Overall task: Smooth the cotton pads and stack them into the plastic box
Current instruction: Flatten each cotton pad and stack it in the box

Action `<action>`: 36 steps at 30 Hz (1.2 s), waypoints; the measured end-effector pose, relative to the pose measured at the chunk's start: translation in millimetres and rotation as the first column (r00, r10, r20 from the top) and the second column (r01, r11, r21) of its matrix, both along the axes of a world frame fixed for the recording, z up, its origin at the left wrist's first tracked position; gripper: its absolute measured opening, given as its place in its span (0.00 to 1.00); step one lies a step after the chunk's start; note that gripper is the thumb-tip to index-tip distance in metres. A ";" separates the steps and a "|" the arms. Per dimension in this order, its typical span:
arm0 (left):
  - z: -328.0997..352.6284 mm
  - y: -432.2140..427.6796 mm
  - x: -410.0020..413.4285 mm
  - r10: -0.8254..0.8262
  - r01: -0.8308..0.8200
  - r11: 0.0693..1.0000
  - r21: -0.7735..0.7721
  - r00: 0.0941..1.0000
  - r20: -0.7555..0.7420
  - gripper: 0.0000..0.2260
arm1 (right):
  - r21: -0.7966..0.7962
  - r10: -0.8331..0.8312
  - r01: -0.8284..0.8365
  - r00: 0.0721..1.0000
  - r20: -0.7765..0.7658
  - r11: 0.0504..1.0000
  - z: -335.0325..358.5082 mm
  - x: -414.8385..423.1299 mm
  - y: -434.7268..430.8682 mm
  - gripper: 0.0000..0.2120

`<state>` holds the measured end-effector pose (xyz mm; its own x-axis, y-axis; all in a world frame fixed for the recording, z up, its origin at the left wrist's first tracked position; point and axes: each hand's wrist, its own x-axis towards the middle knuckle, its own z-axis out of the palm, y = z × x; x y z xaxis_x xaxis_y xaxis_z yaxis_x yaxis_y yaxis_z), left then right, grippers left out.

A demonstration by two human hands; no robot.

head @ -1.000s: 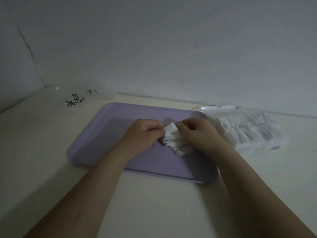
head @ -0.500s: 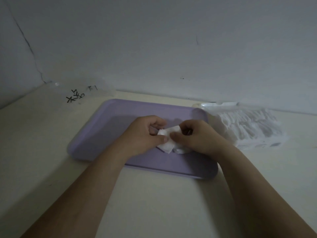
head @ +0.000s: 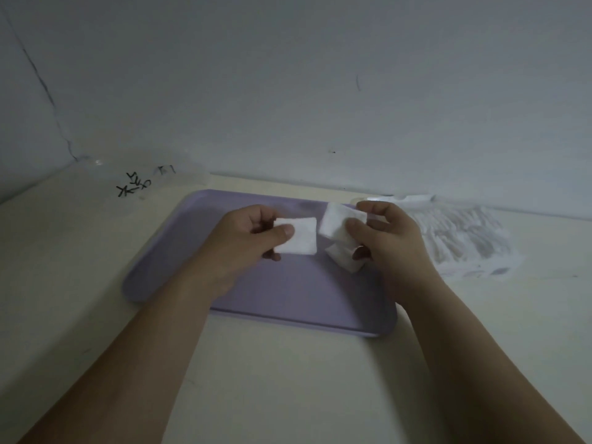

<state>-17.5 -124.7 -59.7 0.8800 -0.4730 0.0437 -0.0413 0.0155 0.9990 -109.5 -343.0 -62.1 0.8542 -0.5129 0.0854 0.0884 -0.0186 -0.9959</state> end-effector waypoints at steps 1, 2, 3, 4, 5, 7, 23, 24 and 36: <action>2.0 -0.4 -1.6 -0.034 0.030 0.997 -0.076 0.998 -0.046 0.03 | 0.025 0.006 -0.006 1.000 -0.001 1.000 0.3 0.0 0.0 0.15; 3.8 -1.5 -3.8 -0.075 0.062 0.986 -0.152 0.994 -0.080 0.04 | 0.039 0.018 -0.018 1.000 -0.006 0.999 0.7 -0.3 0.6 0.17; 5.6 -3.5 -7.0 -0.115 0.092 0.973 -0.211 0.989 -0.098 0.05 | 0.041 0.033 -0.032 0.999 -0.019 0.999 1.3 -0.8 2.4 0.19; 6.5 -6.6 -10.8 -0.145 0.117 0.963 -0.244 0.984 -0.100 0.06 | 0.037 0.054 -0.053 0.998 -0.032 0.998 1.7 -1.4 4.8 0.20; 6.9 -10.0 -14.2 -0.161 0.136 0.959 -0.249 0.983 -0.084 0.07 | 0.035 0.083 -0.082 0.996 -0.037 0.996 3.2 -2.6 8.0 0.19; 4.8 -14.8 -17.9 -0.136 0.133 0.974 -0.181 0.991 -0.006 0.07 | 0.027 0.166 -0.166 0.986 -0.016 0.986 5.6 -4.4 14.1 0.16; -4.9 -12.2 -13.8 0.070 -0.094 0.990 0.108 0.976 0.206 0.13 | -0.119 0.286 -0.281 0.958 0.027 0.952 11.9 -12.3 25.1 0.20; -5.6 -12.4 -13.1 0.076 -0.099 0.989 0.109 0.977 0.197 0.16 | -0.142 0.300 -0.294 0.954 0.023 0.945 11.7 -12.2 26.6 0.24; -2.5 -21.9 -20.4 -0.017 0.020 1.000 -0.016 0.986 0.165 0.07 | -0.540 0.229 -0.236 0.970 -0.081 0.808 0.1 -13.3 37.5 0.23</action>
<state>-38.0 -146.6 -62.2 0.8513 -0.4869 0.1955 -0.2047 0.0349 0.9782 -122.7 -305.5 -62.0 0.9446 -0.1730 0.2789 0.1476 -0.5353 -0.8317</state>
